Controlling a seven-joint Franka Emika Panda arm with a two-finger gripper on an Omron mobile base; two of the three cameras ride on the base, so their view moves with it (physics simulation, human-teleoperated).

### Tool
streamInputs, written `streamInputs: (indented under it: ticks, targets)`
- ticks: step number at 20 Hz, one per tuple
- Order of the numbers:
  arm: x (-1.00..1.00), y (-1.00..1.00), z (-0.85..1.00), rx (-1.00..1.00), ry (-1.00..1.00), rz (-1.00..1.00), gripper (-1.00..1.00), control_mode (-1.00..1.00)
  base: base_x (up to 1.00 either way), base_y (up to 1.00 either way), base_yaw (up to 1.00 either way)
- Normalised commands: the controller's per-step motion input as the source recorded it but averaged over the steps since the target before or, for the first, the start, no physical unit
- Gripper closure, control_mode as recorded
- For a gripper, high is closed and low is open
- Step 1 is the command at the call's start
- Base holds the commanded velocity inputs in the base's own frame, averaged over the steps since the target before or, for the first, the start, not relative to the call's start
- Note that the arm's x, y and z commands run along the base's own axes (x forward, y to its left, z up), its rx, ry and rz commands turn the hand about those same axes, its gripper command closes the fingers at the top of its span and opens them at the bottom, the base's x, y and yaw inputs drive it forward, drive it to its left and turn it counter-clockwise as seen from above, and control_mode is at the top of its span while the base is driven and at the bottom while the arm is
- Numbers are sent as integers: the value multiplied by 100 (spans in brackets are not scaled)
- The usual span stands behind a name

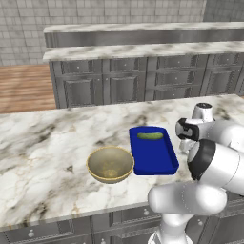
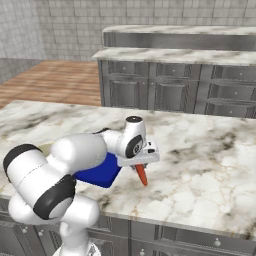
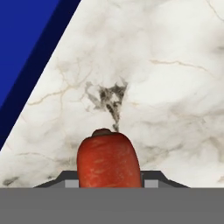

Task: Place the two vegetables and bowl onto the tray for setting up a vegetable dip station.

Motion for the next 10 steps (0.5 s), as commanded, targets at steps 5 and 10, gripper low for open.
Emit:
streamInputs:
  ticks: [5, 10]
  targets:
    - [0, 20, 20, 0, 0, 11, 100, -100, 0, 0, 0]
    - [0, 32, 16, 0, 0, 13, 100, -100, 0, 0, 0]
